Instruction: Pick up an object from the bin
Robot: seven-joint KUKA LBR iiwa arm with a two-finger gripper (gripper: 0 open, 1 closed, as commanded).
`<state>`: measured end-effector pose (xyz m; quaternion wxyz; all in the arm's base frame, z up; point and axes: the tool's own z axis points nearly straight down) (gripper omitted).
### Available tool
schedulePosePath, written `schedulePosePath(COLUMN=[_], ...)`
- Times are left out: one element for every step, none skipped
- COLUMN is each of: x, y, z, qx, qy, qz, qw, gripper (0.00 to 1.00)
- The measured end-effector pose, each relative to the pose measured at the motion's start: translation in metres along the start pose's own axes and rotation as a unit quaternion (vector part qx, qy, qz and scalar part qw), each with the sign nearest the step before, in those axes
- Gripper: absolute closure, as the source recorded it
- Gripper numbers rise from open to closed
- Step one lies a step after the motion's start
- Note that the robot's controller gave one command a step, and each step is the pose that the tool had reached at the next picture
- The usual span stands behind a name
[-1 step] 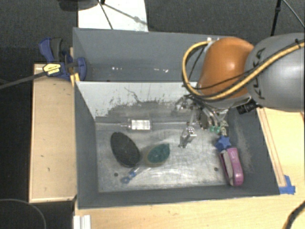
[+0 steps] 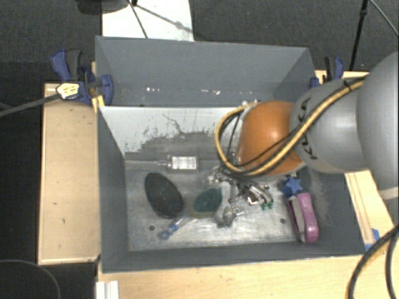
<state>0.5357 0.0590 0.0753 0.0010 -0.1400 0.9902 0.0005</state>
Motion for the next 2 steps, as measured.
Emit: schedulePosePath(x=[-0.003, -0.007], y=[0.0, -0.011], z=[-0.003, -0.132], qx=[0.0, 0.001], qy=[-0.0047, -0.0042], qz=[0.001, -0.009], qw=[1.0, 0.9999], gripper=[1.0, 1.0])
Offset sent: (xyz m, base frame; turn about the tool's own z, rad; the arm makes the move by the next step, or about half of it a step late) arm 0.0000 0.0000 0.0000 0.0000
